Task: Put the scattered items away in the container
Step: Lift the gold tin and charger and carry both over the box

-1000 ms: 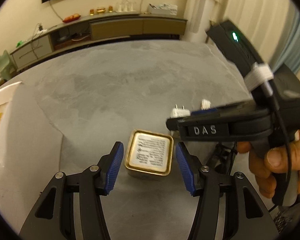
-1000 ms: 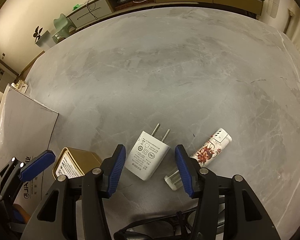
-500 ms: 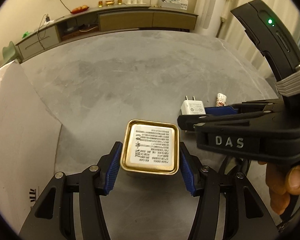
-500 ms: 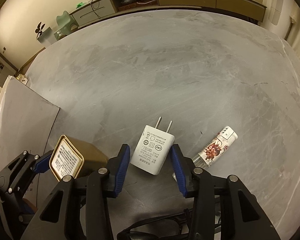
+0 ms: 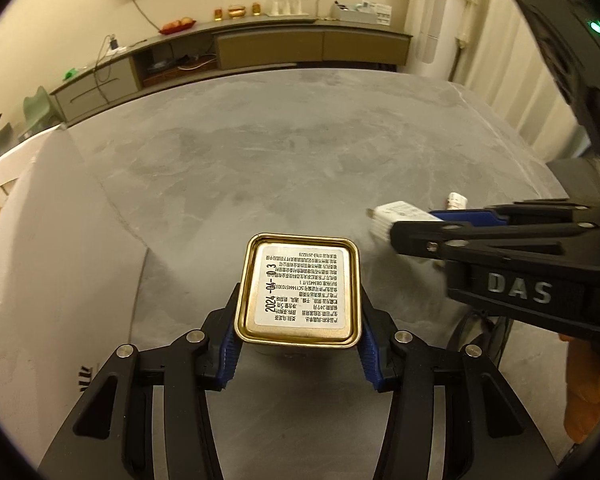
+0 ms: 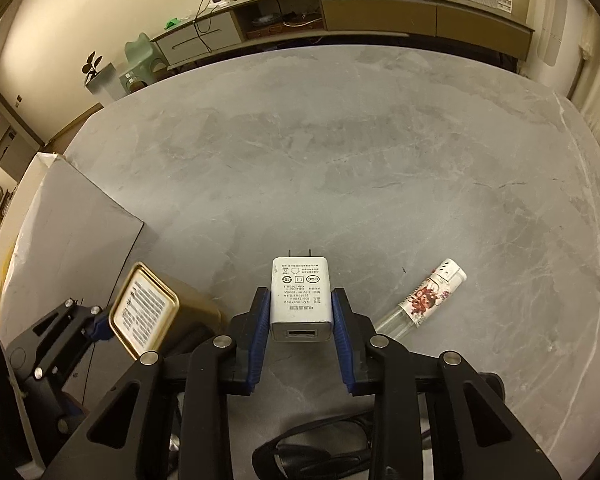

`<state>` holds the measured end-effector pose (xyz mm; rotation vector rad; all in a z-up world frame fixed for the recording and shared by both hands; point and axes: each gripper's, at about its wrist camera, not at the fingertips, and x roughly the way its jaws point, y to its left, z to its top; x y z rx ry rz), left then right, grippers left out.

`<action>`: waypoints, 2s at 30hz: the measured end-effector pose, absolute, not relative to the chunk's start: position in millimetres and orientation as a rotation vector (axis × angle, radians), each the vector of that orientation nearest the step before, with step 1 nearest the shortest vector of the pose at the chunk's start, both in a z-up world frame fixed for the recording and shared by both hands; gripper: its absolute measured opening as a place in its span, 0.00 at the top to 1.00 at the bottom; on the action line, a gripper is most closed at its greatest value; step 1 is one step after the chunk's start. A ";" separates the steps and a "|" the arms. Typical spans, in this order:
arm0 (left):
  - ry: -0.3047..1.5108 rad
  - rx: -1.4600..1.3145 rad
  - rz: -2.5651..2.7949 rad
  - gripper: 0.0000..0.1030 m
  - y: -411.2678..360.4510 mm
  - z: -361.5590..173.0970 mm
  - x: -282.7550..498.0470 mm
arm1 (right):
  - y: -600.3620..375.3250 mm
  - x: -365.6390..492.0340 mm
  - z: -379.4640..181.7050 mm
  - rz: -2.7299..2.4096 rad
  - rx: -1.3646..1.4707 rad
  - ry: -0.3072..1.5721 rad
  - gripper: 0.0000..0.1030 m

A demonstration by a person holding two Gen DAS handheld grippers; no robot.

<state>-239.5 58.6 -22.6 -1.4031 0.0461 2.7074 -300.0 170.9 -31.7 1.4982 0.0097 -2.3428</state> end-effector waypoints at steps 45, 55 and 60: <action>0.011 -1.041 2.957 0.50 9.3 92.9 -163.0 | 155.4 -225.9 57.0 -2.464 1.237 0.087 0.69; -0.038 -0.960 2.989 0.50 -12.4 118.3 -139.8 | 130.5 -210.0 76.8 -2.472 1.176 0.121 0.69; -0.068 -0.926 3.015 0.50 -27.9 128.8 -131.0 | 113.6 -203.3 86.2 -2.466 1.148 0.144 0.69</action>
